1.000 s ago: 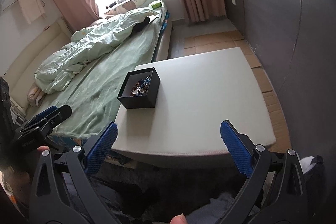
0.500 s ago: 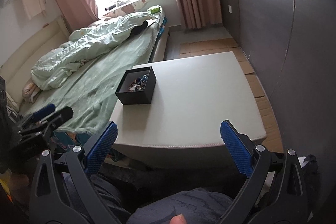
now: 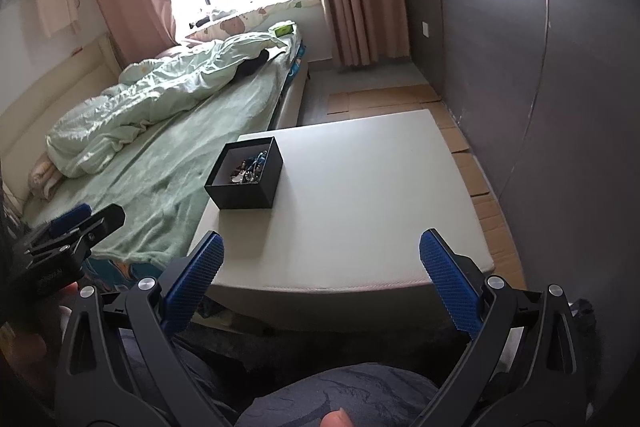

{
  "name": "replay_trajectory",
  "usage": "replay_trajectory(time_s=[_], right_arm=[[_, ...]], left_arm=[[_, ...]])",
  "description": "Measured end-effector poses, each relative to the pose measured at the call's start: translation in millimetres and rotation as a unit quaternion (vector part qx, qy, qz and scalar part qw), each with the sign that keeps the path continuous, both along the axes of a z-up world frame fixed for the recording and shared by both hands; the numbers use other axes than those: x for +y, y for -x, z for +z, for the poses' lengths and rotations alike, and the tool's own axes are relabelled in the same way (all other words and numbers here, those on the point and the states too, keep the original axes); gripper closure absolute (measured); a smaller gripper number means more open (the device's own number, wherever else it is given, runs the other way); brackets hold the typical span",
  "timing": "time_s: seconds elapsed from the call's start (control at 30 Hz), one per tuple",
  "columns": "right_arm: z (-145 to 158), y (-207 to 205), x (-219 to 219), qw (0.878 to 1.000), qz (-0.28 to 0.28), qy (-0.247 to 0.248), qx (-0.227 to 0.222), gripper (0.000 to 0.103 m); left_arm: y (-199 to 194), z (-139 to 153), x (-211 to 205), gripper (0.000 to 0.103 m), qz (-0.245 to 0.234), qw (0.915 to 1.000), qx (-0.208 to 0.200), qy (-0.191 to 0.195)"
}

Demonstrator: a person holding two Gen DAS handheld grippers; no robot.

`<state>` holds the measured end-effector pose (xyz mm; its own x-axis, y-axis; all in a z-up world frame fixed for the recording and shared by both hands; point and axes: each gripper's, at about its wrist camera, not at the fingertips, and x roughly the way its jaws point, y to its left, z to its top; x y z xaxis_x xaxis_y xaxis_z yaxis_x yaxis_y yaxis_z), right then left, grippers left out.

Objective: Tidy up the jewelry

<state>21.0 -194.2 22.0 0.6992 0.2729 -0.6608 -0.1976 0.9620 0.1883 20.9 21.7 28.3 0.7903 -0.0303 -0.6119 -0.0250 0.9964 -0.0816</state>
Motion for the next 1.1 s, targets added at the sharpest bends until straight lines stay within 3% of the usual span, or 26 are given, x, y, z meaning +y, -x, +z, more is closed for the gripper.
replay_trajectory(time_s=[0.23, 1.1], right_arm=[[1, 6, -1, 1.0, -0.009, 0.011, -0.012, 0.005], [0, 5, -10, 1.0, -0.012, -0.003, -0.004, 0.005]], left_arm=[[2, 0, -9, 0.009, -0.005, 0.9998, 0.001, -0.021], [8, -1, -3, 0.009, -0.002, 0.9996, -0.003, -0.027]])
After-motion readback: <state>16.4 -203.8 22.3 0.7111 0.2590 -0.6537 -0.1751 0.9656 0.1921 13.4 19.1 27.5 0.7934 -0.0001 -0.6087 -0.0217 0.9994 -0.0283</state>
